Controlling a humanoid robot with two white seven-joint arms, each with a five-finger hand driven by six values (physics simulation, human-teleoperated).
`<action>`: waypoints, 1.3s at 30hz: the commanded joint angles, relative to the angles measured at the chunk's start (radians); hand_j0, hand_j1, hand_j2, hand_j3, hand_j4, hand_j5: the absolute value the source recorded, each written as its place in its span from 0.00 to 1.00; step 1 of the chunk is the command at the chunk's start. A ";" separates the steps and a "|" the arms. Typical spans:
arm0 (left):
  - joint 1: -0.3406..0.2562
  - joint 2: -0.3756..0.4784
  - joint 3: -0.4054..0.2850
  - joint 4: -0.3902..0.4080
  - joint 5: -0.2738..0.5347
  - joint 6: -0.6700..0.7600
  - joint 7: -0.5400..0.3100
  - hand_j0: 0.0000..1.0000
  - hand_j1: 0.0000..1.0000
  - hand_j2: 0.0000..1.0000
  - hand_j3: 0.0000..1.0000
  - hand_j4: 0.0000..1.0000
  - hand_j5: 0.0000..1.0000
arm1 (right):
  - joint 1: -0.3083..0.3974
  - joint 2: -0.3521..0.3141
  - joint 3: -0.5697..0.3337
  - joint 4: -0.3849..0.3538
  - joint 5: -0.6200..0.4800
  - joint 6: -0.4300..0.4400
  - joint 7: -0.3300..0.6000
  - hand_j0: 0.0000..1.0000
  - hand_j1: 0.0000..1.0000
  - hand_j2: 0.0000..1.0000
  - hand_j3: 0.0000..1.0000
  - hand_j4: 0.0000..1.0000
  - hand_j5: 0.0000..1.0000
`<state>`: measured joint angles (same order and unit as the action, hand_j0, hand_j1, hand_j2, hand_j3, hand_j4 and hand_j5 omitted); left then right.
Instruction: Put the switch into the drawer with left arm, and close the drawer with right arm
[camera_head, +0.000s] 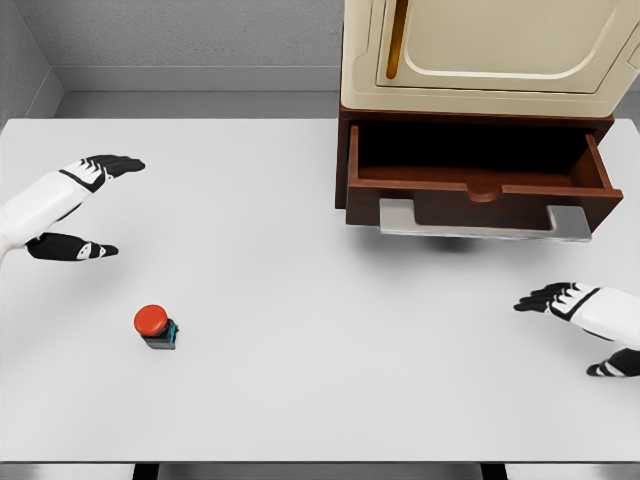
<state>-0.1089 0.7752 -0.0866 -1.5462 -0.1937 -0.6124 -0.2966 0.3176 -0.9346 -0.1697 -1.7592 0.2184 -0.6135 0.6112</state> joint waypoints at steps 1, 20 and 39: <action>0.000 0.001 -0.002 0.000 0.008 0.002 0.001 1.00 1.00 1.00 1.00 1.00 1.00 | -0.002 -0.003 0.006 0.000 -0.007 0.003 0.000 1.00 1.00 1.00 1.00 1.00 1.00; 0.325 0.325 -0.100 -0.026 0.672 0.002 0.001 1.00 1.00 1.00 1.00 1.00 1.00 | 0.044 -0.047 -0.140 0.000 -0.249 0.003 0.000 0.55 0.55 0.55 0.55 0.55 0.55; 0.365 0.113 -0.147 -0.060 0.616 0.002 0.010 0.99 0.99 0.99 0.99 0.99 0.99 | 0.028 -0.056 -0.136 0.000 -0.261 0.003 0.000 0.58 0.58 0.58 0.58 0.58 0.58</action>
<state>0.2562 0.9246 -0.2329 -1.6050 0.4032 -0.6119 -0.2877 0.3451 -0.9841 -0.3086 -1.7591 -0.0356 -0.6137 0.6112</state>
